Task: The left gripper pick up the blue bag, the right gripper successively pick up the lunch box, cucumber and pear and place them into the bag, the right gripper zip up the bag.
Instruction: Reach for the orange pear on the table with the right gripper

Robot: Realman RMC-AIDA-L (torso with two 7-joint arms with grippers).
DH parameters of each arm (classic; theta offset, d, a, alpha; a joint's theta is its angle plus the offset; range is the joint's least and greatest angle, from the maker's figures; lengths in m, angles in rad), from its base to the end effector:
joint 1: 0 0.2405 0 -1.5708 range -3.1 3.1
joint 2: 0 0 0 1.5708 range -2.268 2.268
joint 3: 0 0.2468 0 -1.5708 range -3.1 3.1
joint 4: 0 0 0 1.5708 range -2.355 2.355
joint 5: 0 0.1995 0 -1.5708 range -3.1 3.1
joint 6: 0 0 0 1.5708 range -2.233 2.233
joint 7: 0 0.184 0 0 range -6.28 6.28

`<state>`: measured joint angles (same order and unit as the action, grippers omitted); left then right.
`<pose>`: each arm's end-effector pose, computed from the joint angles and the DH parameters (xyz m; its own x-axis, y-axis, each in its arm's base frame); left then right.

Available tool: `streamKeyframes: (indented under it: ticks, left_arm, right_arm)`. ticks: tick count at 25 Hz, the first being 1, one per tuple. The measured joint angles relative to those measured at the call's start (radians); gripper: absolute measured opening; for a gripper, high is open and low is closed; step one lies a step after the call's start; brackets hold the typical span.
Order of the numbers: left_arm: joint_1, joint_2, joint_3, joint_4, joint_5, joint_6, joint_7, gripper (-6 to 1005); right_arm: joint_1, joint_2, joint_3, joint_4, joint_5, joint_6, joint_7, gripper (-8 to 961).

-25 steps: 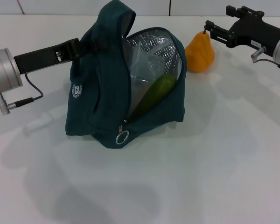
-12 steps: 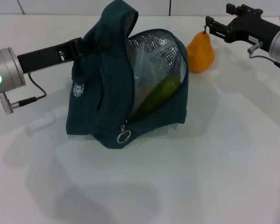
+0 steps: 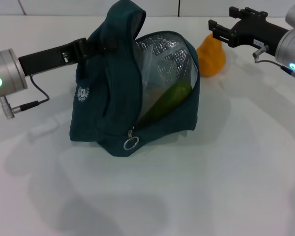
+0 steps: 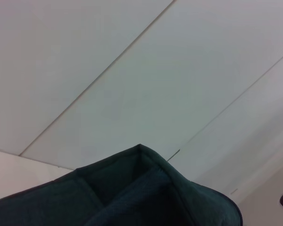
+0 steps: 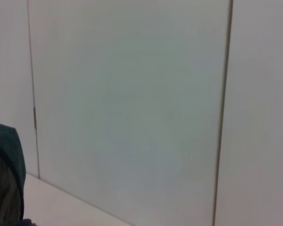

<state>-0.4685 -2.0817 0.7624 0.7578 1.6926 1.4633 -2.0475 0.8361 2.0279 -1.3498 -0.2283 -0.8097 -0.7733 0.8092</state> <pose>-0.2144 0.3598 0.0100 0.2507 0.6630 0.7054 0.8323 -0.5198 0.1927 0.1821 0.4668 -0.0517 0.8195 -0.1136 -0.5618 -0.4940 -0.6370 -0.5917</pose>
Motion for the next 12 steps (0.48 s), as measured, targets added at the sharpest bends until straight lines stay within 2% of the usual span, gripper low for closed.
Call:
streamKeyframes:
  ticks: [12]
  left_arm:
    - [-0.002, 0.0, 0.0, 0.0, -0.004, -0.003, 0.0, 41]
  right_arm:
    - [0.032, 0.0, 0.003, 0.034, 0.0, 0.012, 0.0, 606]
